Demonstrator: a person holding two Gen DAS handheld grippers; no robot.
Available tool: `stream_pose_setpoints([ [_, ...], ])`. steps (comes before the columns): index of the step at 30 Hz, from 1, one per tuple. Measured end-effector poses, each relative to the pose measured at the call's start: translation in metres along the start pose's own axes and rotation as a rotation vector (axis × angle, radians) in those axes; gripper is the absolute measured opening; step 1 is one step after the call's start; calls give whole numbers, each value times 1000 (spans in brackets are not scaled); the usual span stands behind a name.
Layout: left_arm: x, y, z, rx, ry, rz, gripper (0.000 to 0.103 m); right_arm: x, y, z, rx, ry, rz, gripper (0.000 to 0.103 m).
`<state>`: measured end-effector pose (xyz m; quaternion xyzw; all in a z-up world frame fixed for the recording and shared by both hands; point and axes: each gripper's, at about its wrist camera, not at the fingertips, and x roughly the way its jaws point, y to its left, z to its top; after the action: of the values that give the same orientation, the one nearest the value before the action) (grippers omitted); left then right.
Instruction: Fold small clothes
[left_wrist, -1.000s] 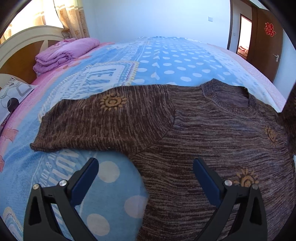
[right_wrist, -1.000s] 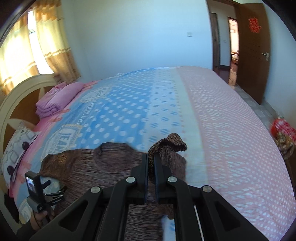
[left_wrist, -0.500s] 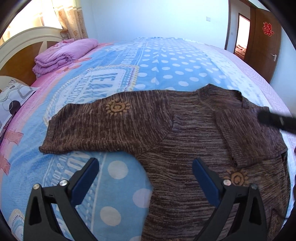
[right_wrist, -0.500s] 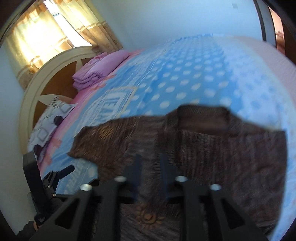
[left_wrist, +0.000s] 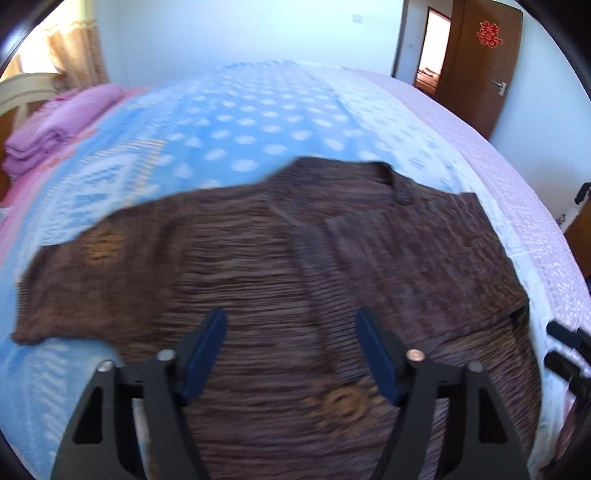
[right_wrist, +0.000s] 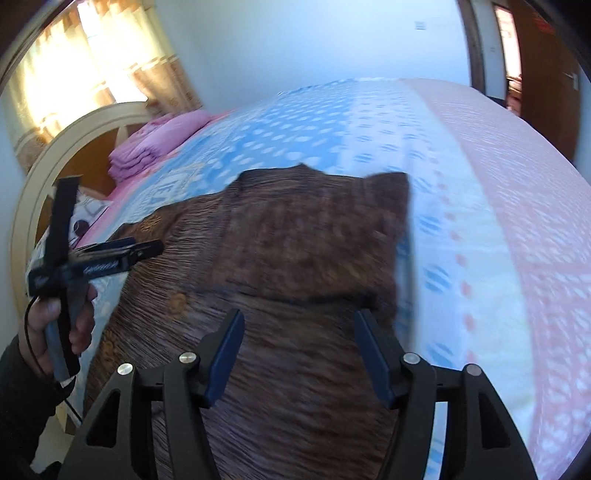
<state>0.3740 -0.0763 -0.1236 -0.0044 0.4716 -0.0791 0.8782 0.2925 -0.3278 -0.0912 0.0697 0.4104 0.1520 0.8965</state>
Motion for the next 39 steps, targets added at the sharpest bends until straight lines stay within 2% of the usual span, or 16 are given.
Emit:
stream_pose_setpoints([
  [1, 9, -4, 1, -12, 28, -22, 67, -2, -9, -6, 11, -5, -1, 64],
  [3, 23, -9, 0, -40, 73, -43, 55, -1, -15, -14, 23, -9, -8, 64],
  [5, 37, -13, -3, -45, 109, -52, 47, 0, -21, -21, 29, -13, -9, 64],
  [7, 38, -15, -4, -52, 71, -60, 43, 1, -26, -26, 34, -26, -6, 64],
  [8, 37, -16, -5, -48, 49, -80, 27, 2, -28, -29, 34, -30, -4, 64],
  [9, 36, -17, -6, -39, 46, -87, 16, 3, -28, -31, 32, -31, -2, 64],
  [11, 33, -21, -6, -16, 32, -85, 11, 4, -30, -33, 27, -32, -4, 64],
  [18, 14, -22, 1, 1, -50, -52, 10, 3, -34, -35, 24, -42, -13, 64],
  [24, 21, -18, -8, -4, -23, -32, 10, 4, -30, -30, 11, -42, -25, 64],
  [29, 30, -18, -7, -28, -17, -18, 17, 27, -25, 5, -76, 4, -259, 64],
  [32, 30, -21, -8, -16, -29, -9, 17, 47, -27, 14, -102, 48, -257, 64],
  [35, 30, -22, -11, -2, -43, 3, 22, 50, -43, 16, -71, 26, -409, 61],
  [36, 30, -22, -13, -1, -48, 3, 26, 44, -62, 15, 22, 17, -420, 60],
  [37, 29, -22, -15, 2, -54, 5, 27, 41, -76, 13, 95, 23, -395, 61],
  [38, 29, -23, -15, 10, -61, 11, 29, 39, -88, 8, 137, 32, -361, 61],
  [39, 28, -24, -16, 19, -69, 18, 29, 35, -87, 4, 107, 22, -361, 61],
])
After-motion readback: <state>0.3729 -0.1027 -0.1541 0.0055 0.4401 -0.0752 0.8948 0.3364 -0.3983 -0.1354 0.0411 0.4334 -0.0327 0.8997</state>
